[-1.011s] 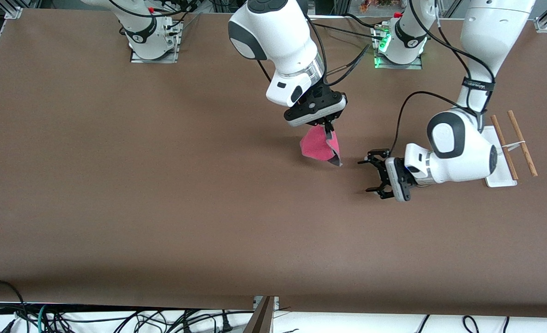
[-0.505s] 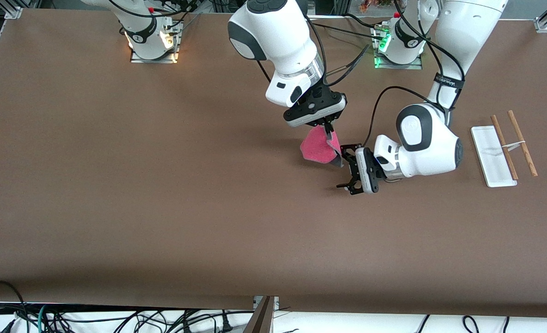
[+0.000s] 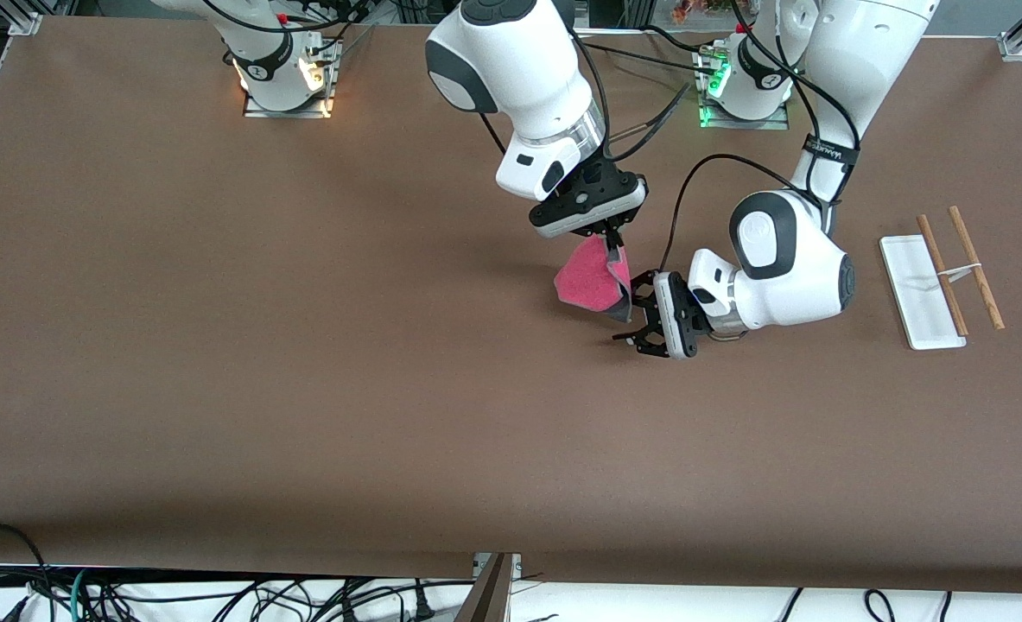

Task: Pass towel and hang on rack
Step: 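Reach the left gripper toward the hanging towel below the right gripper, then grasp the towel with the left gripper while the right gripper releases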

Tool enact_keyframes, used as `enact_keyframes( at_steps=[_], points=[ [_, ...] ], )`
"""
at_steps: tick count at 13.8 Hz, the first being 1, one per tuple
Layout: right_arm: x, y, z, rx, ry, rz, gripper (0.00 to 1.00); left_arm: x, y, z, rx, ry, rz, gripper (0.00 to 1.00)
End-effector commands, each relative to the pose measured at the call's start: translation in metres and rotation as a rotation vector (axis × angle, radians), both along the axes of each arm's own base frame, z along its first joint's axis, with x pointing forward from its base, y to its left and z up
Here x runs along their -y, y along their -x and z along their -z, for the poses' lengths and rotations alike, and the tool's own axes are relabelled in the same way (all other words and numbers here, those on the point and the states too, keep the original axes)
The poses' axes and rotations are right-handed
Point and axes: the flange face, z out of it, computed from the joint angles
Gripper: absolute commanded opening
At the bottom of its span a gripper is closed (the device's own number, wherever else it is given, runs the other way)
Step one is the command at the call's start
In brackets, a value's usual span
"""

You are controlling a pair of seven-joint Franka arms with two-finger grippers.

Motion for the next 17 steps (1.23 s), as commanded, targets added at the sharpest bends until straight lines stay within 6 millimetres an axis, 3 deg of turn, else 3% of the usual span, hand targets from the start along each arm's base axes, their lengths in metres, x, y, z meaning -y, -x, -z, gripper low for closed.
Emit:
enact_keyframes(
  at_steps=[1,7,8,9,11,13,15,17],
  points=[
    [0.000,0.000,-0.005,0.009,-0.008,0.001,0.00,-0.001,-0.002,-0.006,0.032,0.008,0.006,0.00],
    [0.000,0.000,-0.005,0.007,-0.009,0.002,0.00,-0.027,-0.011,-0.016,0.043,-0.019,-0.004,0.00],
    [0.000,0.001,-0.005,0.003,-0.011,0.005,0.28,-0.038,-0.014,-0.017,0.040,-0.016,-0.016,0.00],
    [0.001,-0.001,-0.005,0.001,-0.012,0.009,0.95,-0.049,-0.014,-0.018,0.018,0.001,-0.011,0.00],
    [0.004,-0.004,-0.006,0.005,-0.003,0.010,1.00,-0.069,-0.007,-0.032,-0.045,0.048,0.012,0.00],
    [0.016,-0.017,-0.006,0.009,0.006,0.027,1.00,-0.111,0.003,-0.057,-0.154,-0.012,-0.012,0.00],
    [0.041,-0.036,-0.001,0.017,0.094,0.051,1.00,-0.142,0.016,-0.096,-0.190,-0.108,-0.068,0.00],
    [0.073,-0.059,0.005,0.031,0.224,0.037,1.00,-0.190,0.020,-0.104,-0.258,-0.138,-0.107,0.00]
  ],
)
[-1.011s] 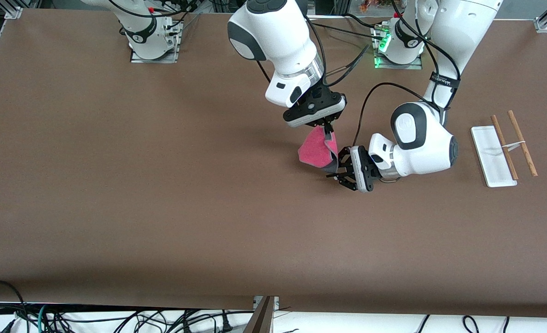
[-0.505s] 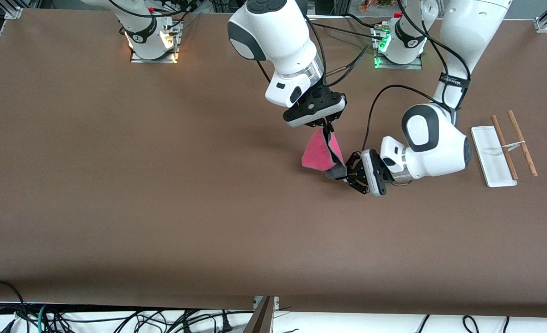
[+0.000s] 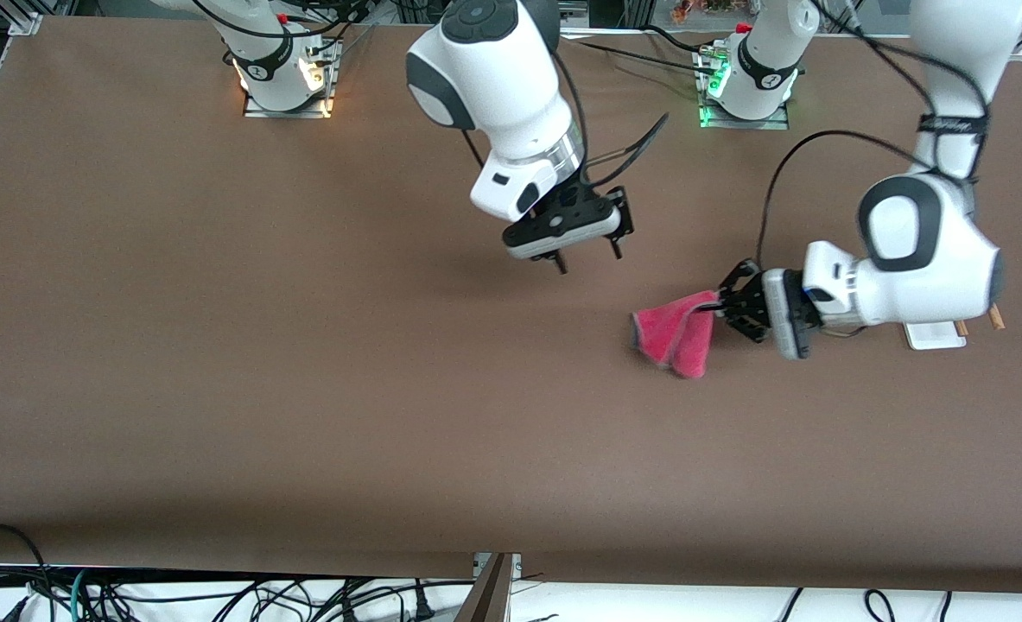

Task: Pass towel and hang on rack
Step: 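Carry the towel with the left gripper while the right gripper withdraws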

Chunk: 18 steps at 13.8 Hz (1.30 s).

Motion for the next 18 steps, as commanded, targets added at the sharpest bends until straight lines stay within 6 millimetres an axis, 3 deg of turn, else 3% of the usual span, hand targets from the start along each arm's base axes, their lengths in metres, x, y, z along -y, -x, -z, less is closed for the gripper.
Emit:
enact_keyframes(
  at_steps=[1,4,6,8,11,12,15,18],
  points=[
    [0.043,-0.030,-0.003,0.011,0.110,-0.036,1.00,-0.064,0.023,-0.013,-0.110,-0.046,-0.072,0.00],
    [0.105,-0.064,-0.007,-0.037,0.199,-0.072,1.00,-0.165,0.030,-0.018,-0.216,-0.091,-0.118,0.00],
    [0.157,-0.093,-0.010,-0.063,0.226,-0.043,1.00,-0.212,0.034,-0.038,-0.234,-0.150,-0.109,0.00],
    [0.206,-0.117,-0.016,-0.073,0.236,0.022,1.00,-0.254,0.040,-0.046,-0.223,-0.161,-0.097,0.00],
    [0.314,-0.155,-0.040,-0.055,0.237,0.135,1.00,-0.328,0.049,-0.037,-0.157,-0.197,-0.047,0.00],
    [0.341,-0.161,-0.043,-0.054,0.252,0.110,1.00,-0.349,0.056,-0.028,-0.145,-0.190,-0.033,0.00],
    [0.430,-0.161,-0.055,-0.091,0.293,0.103,1.00,-0.403,0.085,-0.014,-0.146,-0.190,-0.051,0.00],
    [0.505,-0.129,-0.054,-0.169,0.299,0.187,1.00,-0.451,0.096,-0.013,-0.113,-0.235,-0.029,0.00]
  ],
)
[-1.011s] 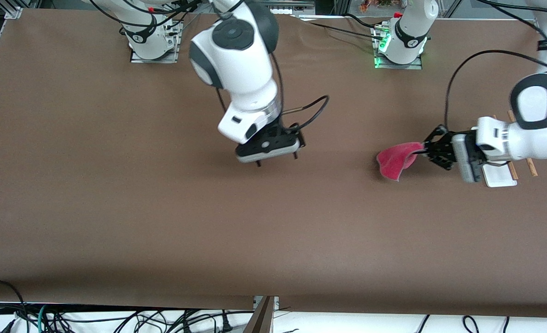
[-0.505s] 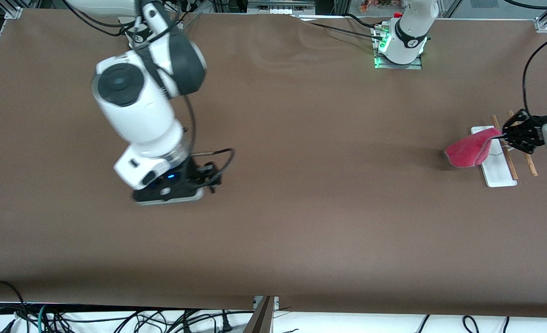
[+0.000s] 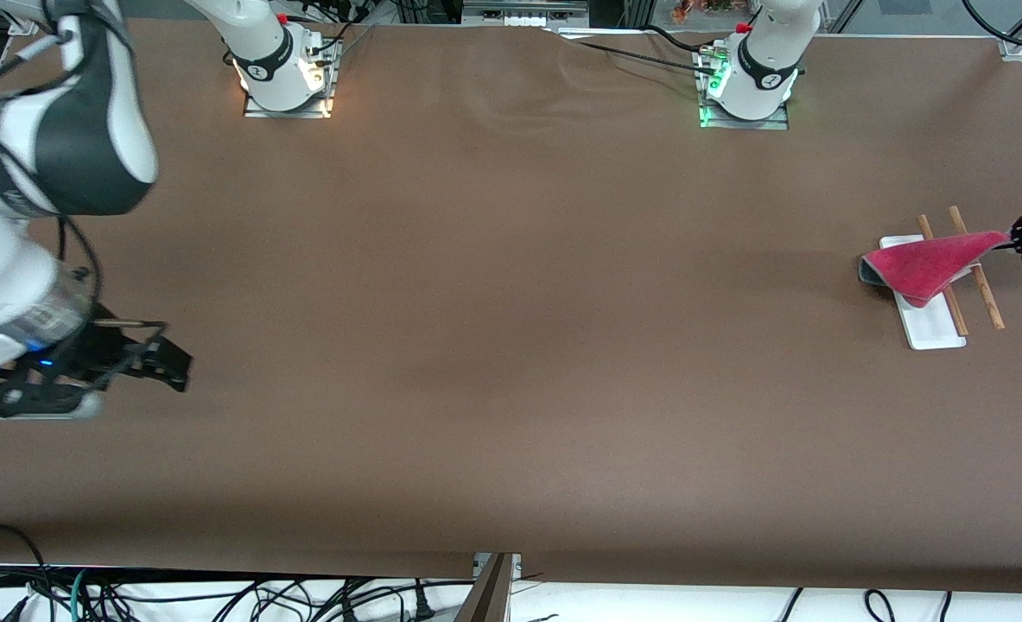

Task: Pass towel and hang on rack
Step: 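Drape the towel over the wooden dowels with the left gripper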

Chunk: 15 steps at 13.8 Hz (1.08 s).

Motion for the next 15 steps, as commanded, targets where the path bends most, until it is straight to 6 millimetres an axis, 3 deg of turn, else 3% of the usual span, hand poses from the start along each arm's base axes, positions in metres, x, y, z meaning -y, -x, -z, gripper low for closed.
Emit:
enact_keyframes(
  at_steps=[1,3,7,10,12,13,15],
  points=[
    [0.045,0.051,0.003,-0.075,-0.001,0.048,1.00,-0.027,-0.002,-0.003,0.025,-0.011,0.059,0.00],
    [0.056,0.075,0.006,-0.111,0.010,0.066,1.00,-0.036,0.003,-0.005,0.032,-0.014,0.048,0.00],
    [0.073,0.103,-0.002,-0.138,0.015,0.057,1.00,-0.053,0.009,-0.006,0.055,-0.024,0.065,0.00],
    [0.079,0.120,-0.024,-0.139,0.009,0.076,1.00,-0.073,0.017,-0.003,0.076,-0.023,0.064,0.00],
    [0.094,0.129,-0.034,-0.144,0.008,0.102,1.00,-0.079,0.021,-0.004,0.076,-0.032,0.071,0.00],
    [0.091,0.133,-0.045,-0.130,0.008,0.098,1.00,-0.081,0.021,-0.006,0.082,-0.035,0.078,0.00],
    [0.080,0.131,-0.045,-0.121,0.015,0.075,1.00,-0.089,0.023,-0.009,0.102,-0.040,0.096,0.00]
  ],
)
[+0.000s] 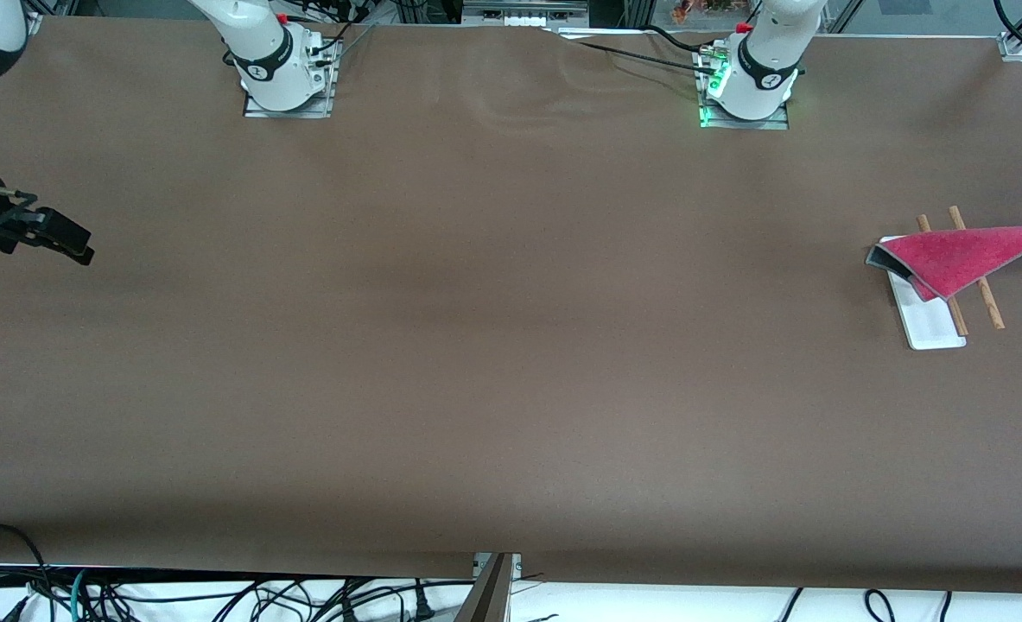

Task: Pass towel and hang on rack
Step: 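Drape the towel over the wooden dowels with the left gripper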

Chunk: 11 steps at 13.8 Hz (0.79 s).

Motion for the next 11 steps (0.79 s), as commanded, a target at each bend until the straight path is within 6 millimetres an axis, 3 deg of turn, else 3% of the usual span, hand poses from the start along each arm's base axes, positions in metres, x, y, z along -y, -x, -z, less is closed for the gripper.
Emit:
enact_keyframes(
  at_steps=[1,5,9,11],
  points=[
    [-0.008,0.010,-0.001,-0.009,0.003,-0.031,1.00,-0.016,0.004,-0.005,0.011,-0.011,0.048,0.00],
    [0.018,0.014,0.002,-0.045,-0.029,-0.098,1.00,-0.028,0.014,0.015,-0.004,0.011,0.031,0.00],
    [0.013,0.014,0.002,-0.052,-0.041,-0.103,1.00,-0.048,0.026,0.029,0.038,0.005,0.051,0.00],
    [0.011,0.014,0.002,-0.051,-0.047,-0.093,1.00,-0.056,0.030,0.052,0.042,0.018,0.059,0.00]
  ],
)
